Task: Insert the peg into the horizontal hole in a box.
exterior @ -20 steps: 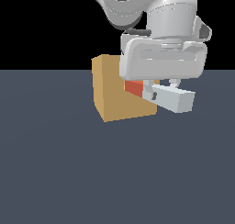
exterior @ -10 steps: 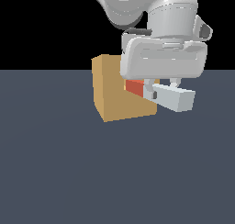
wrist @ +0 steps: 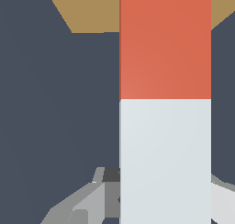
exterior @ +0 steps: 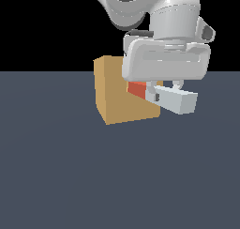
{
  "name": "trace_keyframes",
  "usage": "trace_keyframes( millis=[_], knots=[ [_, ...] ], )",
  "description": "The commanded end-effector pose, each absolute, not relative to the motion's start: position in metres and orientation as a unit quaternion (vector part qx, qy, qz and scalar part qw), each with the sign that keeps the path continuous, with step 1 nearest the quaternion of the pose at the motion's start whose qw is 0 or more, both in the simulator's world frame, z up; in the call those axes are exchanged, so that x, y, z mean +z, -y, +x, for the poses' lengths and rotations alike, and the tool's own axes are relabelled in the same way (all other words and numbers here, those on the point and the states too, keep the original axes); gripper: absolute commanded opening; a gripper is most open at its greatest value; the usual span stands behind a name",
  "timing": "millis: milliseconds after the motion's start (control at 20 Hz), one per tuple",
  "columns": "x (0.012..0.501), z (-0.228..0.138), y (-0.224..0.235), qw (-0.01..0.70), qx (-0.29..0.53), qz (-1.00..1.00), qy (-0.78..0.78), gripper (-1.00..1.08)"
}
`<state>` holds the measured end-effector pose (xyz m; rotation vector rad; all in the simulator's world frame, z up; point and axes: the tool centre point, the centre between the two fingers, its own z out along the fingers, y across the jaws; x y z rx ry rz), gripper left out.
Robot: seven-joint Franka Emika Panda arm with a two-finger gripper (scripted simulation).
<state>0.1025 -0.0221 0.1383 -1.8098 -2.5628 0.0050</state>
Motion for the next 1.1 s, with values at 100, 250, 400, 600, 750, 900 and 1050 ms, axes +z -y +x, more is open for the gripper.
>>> trace_keyframes(
  millis=[100, 250, 400, 600, 750, 900, 1050],
  knots=[
    [0.141, 0.098, 0.007, 0.000, 0.000, -0.576, 0.817, -1.00],
    [0.141, 0.091, -0.011, 0.000, 0.000, -0.576, 0.817, -1.00],
    [0.142, 0.082, -0.035, 0.000, 0.000, -0.576, 0.817, -1.00],
    [0.142, 0.071, -0.066, -0.001, 0.000, -0.576, 0.817, -1.00],
    [0.143, 0.066, -0.083, -0.001, -0.001, -0.576, 0.817, -1.00],
    [0.143, 0.063, -0.094, -0.001, -0.001, -0.576, 0.817, -1.00],
    [0.143, 0.062, -0.097, -0.001, -0.001, -0.576, 0.817, -1.00]
  ],
)
